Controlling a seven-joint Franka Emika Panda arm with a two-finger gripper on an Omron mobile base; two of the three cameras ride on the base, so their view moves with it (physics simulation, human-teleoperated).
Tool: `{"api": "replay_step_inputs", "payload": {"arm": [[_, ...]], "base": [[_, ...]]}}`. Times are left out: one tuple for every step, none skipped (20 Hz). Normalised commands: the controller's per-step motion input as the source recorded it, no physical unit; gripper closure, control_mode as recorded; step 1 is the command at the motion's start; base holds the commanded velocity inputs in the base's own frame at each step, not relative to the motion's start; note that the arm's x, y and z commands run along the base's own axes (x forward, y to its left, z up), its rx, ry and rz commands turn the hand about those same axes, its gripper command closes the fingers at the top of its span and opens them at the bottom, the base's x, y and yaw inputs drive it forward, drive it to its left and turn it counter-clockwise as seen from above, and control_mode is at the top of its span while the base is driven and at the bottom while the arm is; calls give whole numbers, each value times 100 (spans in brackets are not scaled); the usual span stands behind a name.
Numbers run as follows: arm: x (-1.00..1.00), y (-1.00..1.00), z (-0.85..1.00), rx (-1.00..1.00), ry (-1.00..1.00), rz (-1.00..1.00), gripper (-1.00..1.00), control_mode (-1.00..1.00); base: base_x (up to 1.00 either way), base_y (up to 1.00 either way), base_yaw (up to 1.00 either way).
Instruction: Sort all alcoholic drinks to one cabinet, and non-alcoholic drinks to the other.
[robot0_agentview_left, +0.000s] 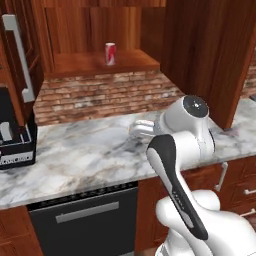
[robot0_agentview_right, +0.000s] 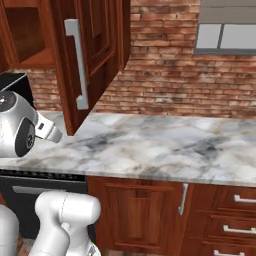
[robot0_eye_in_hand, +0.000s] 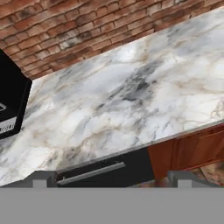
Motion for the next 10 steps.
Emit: {"api": "replay_step_inputs", "payload": {"arm": [[0,0,0,0,0,0,-100,100],[0,0,0,0,0,0,-100,100],[0,0,0,0,0,0,-100,100],[0,0,0,0,0,0,-100,100],[0,0,0,0,0,0,-100,100],[0,0,0,0,0,0,-100,100],[0,0,0,0,0,0,-100,100],[0,0,0,0,0,0,-100,100],[0,0,0,0,0,0,-100,100],[0,0,0,0,0,0,-100,100]], "base": [[-100,33,0],[-100,64,0],[-75,96,0],[-62,100,0],[-48,100,0],[-48,100,0],[-45,100,0],[-39,100,0],[-33,100,0],[-28,100,0]]}}
